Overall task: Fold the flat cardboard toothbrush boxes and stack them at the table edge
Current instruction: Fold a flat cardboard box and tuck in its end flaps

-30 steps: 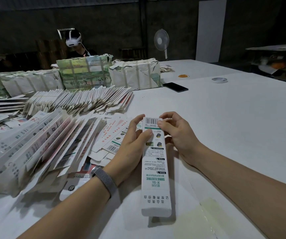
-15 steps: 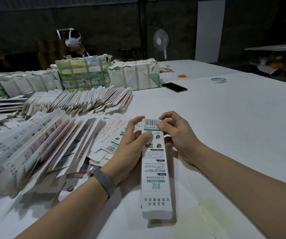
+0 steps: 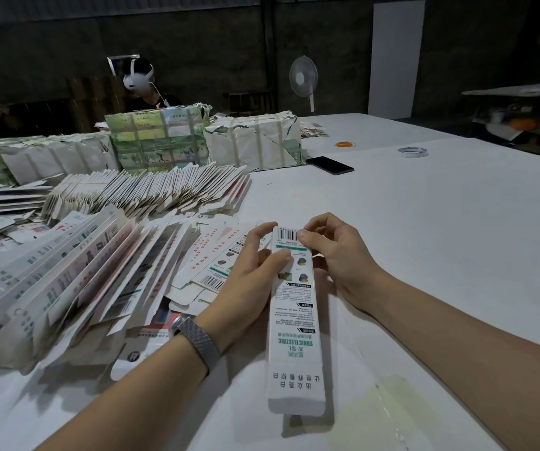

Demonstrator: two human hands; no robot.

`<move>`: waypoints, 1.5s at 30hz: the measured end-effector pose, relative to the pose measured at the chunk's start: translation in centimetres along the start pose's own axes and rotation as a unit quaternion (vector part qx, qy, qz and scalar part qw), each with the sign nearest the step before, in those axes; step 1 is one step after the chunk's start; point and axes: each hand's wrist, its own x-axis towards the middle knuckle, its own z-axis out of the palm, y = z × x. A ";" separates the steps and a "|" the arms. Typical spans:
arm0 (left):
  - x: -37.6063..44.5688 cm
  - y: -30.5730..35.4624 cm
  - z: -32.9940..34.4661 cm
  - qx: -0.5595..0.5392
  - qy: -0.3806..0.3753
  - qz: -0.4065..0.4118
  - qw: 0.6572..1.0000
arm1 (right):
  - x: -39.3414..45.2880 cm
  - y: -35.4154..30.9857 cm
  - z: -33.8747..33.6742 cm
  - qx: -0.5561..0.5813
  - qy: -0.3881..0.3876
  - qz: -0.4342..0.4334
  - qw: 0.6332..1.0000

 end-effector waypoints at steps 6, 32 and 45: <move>0.3 -0.1 -0.3 0.004 -0.007 -0.003 1.000 | -0.2 -0.2 0.1 0.027 0.025 0.002 0.999; 0.3 -0.3 -0.3 -0.040 0.050 0.011 0.998 | -0.3 -0.2 -0.1 -0.097 -0.030 -0.029 0.994; 0.3 -0.1 0.1 -0.040 0.083 0.028 0.995 | -3.7 -5.3 -0.8 -0.638 -0.109 -0.111 0.754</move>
